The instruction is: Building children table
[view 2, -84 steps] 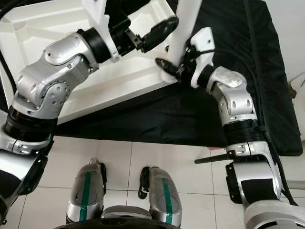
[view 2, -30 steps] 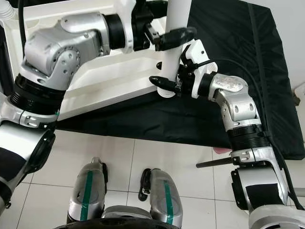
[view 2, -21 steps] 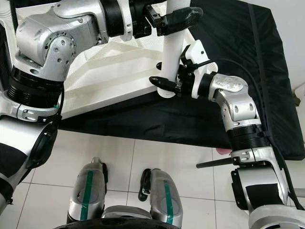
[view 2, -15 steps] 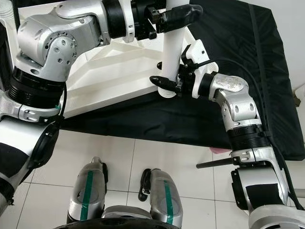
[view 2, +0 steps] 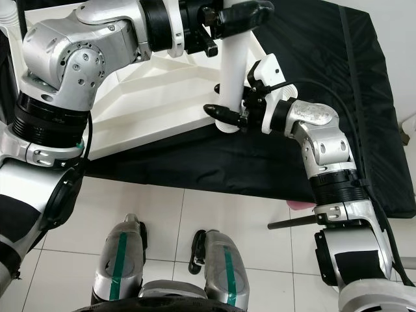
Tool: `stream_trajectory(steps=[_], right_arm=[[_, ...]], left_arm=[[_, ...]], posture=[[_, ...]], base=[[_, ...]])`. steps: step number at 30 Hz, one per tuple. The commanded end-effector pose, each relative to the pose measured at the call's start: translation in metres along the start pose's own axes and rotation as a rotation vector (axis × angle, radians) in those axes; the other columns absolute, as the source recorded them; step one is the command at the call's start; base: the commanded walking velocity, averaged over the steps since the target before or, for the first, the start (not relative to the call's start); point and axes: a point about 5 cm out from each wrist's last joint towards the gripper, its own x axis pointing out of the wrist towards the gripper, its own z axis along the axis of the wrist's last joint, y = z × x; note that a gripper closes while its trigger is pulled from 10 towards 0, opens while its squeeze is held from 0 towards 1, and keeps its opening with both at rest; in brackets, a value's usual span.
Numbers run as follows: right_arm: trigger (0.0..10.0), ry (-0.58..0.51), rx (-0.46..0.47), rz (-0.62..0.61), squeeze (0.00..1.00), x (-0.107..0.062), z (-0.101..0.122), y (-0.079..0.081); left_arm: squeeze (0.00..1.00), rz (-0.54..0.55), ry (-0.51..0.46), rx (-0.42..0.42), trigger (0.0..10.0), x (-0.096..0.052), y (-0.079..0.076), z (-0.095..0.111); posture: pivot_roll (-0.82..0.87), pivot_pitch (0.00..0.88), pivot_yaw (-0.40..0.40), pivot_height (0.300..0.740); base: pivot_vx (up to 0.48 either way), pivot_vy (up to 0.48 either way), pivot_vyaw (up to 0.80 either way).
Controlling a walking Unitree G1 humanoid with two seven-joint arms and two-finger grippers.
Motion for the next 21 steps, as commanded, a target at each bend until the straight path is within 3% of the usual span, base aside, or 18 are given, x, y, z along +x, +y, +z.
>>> stream_trajectory(steps=[1,10,14,16,17,18,19,21], right_arm=[[10.0,-0.007,0.002,-0.023,1.00,-0.004,0.002,-0.003],[10.0,-0.024,-0.010,-0.079,1.00,-0.002,0.005,-0.006],[10.0,-0.024,-0.033,-0.249,1.00,0.005,0.008,-0.016],[10.0,-0.024,-0.033,-0.249,1.00,0.005,0.008,-0.016],[10.0,-0.028,-0.023,-0.292,0.70,0.007,0.008,-0.017],[10.0,-0.028,-0.023,-0.292,0.70,0.007,0.008,-0.017],[10.0,-0.034,-0.012,-0.331,0.00,0.012,0.007,-0.017],[10.0,-0.045,0.001,-0.368,0.00,0.018,0.006,-0.016]], left_arm=[[0.00,0.002,-0.002,0.033,10.0,0.004,-0.003,0.007],[0.00,0.072,-0.001,0.054,10.0,0.004,0.003,0.010],[0.00,0.160,-0.007,0.063,10.0,0.002,0.010,0.014],[0.00,0.160,-0.007,0.063,10.0,0.002,0.010,0.014],[0.00,0.185,-0.014,0.064,10.0,0.002,0.011,0.016],[0.00,0.185,-0.014,0.064,10.0,0.002,0.011,0.016],[0.00,0.203,-0.026,0.068,10.0,0.002,0.011,0.019],[0.00,0.224,-0.040,0.073,10.0,0.003,0.010,0.023]], posture=[[0.13,0.021,-0.103,0.740],[0.13,0.031,-0.105,0.740],[0.12,0.041,-0.104,0.740],[0.12,0.041,-0.104,0.740],[0.12,0.044,-0.103,0.740],[0.12,0.044,-0.103,0.740],[0.12,0.044,-0.104,0.740],[0.13,0.048,-0.104,0.740]], base=[[0.000,0.000,0.00],[0.000,0.000,0.00],[0.000,0.000,0.00],[0.000,0.000,0.00],[0.000,0.000,0.00],[0.000,0.000,0.00],[0.000,0.000,0.00],[0.000,0.000,0.00]])
